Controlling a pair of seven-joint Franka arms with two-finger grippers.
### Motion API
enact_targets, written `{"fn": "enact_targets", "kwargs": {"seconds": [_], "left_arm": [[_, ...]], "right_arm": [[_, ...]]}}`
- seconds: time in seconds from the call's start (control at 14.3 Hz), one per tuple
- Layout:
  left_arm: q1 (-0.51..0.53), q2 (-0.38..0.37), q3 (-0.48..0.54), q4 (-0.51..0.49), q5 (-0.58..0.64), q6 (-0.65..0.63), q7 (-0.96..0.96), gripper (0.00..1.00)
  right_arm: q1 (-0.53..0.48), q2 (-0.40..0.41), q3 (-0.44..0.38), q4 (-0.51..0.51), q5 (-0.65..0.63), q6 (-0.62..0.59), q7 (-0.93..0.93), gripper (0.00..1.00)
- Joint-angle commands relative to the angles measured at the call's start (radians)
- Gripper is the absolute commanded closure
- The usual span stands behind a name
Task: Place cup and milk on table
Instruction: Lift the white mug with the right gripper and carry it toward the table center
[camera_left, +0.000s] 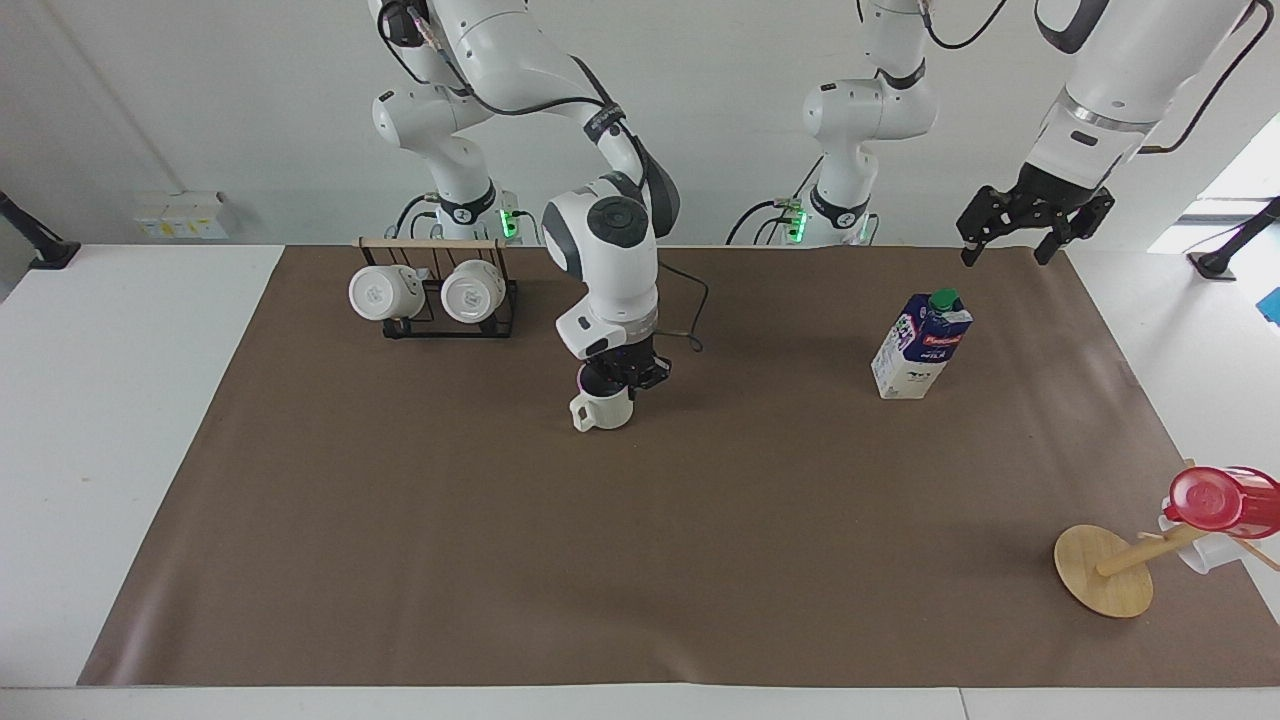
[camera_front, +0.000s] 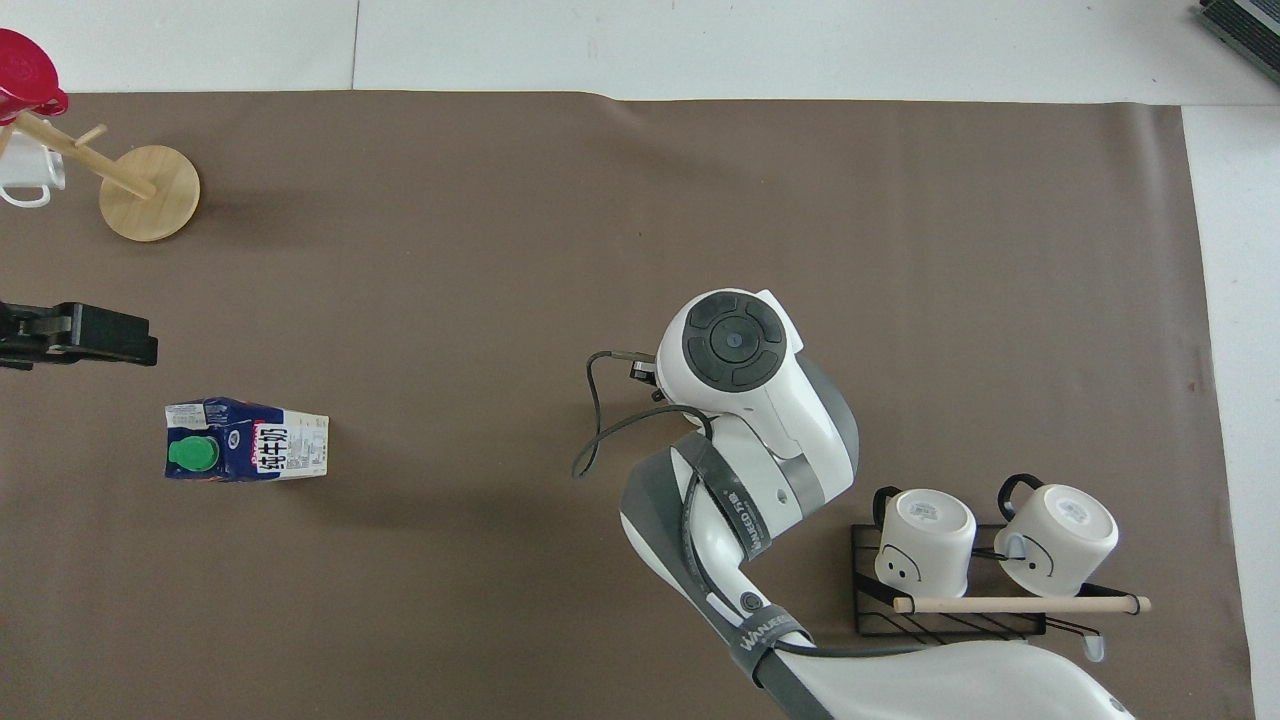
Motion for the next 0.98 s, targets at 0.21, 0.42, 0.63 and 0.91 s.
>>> {"fn": "enact_targets", "kwargs": {"seconds": [0.21,0.42,0.63,0.91], "left_arm": [[0.007,0.008,0.006,0.025,-0.002,-0.027,-0.007,0.0],[0.01,0.008,0.006,0.025,-0.003,-0.025,-0.007,0.0],[0.01,0.008,0.006,0.025,-0.002,-0.025,0.0,0.0],[0.008,0.008,0.006,0.025,-0.003,-0.024,0.005,0.0]], "right_arm": [[0.017,0.012,0.007,-0.002,-0.003,0.013,-0.01,1.0],[0.019,0.011,0.007,-0.008,-0.008,0.01,-0.052,1.0],[0.019,0.008,0.007,-0.014,-0.008,0.005,-0.066,1.0],[0.014,0.009,0.007,-0.016,-0.003,0.002,-0.049,0.01]]}}
